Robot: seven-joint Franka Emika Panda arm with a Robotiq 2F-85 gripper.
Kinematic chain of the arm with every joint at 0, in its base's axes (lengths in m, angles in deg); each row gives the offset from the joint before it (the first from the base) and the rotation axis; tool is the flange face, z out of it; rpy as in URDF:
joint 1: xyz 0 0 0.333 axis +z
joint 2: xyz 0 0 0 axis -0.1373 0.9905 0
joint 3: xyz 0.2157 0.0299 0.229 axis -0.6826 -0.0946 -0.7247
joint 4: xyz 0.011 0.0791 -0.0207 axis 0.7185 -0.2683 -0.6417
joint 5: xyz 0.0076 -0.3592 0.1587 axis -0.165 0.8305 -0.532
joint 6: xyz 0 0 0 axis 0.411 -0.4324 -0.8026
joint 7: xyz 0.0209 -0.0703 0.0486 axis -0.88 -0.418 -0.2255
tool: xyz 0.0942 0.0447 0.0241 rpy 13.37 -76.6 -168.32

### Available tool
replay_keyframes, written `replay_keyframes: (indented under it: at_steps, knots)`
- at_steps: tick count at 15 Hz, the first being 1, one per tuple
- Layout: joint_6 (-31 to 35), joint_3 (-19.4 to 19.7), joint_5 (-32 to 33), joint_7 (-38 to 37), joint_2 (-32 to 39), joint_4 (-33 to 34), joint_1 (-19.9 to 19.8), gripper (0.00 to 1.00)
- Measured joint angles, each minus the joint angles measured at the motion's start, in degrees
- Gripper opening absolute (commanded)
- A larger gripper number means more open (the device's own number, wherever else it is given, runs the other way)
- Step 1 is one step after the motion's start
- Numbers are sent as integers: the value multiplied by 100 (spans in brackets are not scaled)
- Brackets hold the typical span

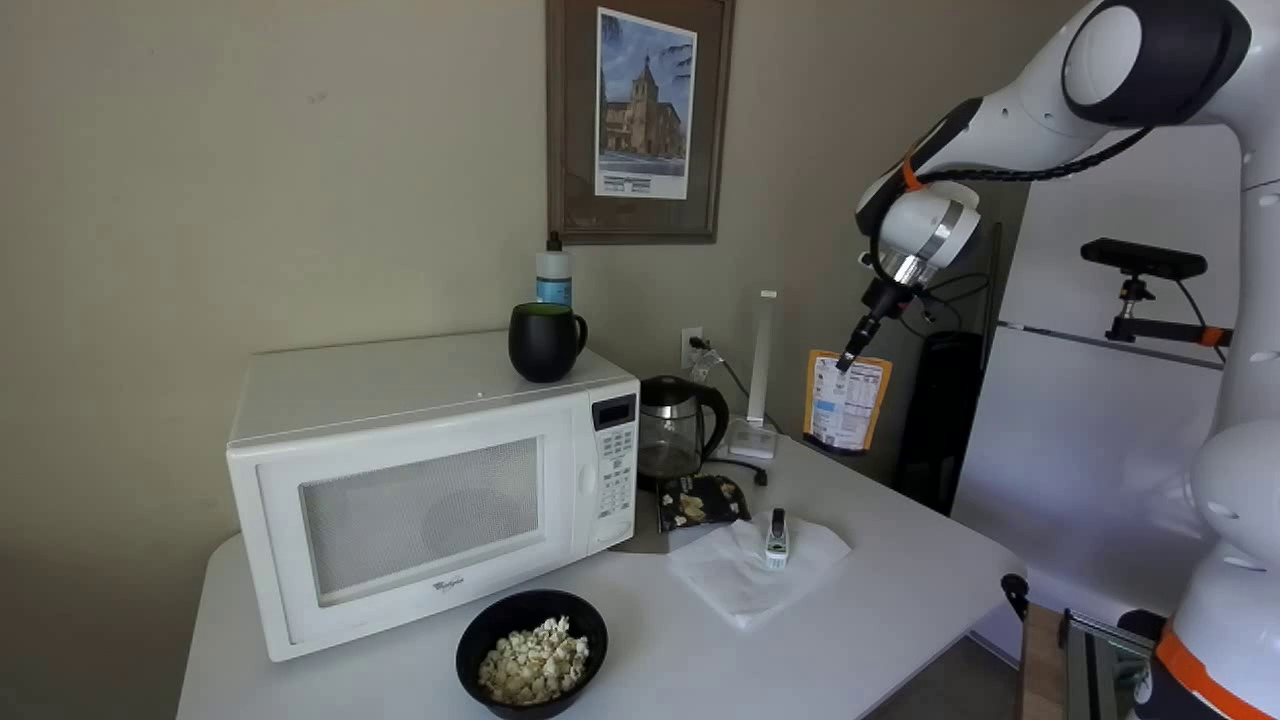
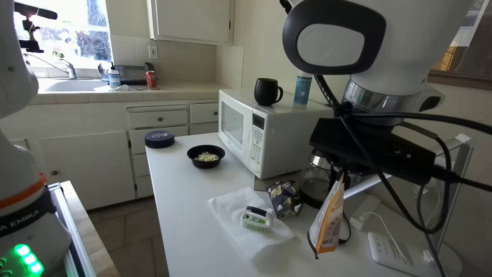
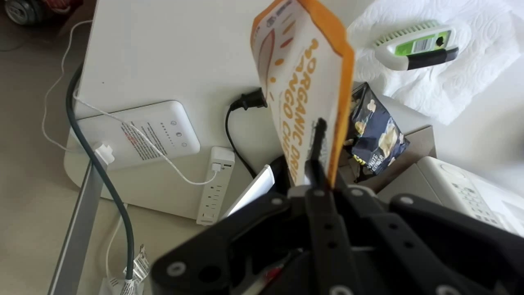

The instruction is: Move the object away from the microwave

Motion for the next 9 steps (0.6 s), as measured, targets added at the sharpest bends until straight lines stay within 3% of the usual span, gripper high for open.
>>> replay_keyframes:
  at_steps: [4,9]
  knots:
    - [695,-75,-5,-476,226,62,-22,1]
    - [1347,-313,-42,-1683,1145,683,-264,1]
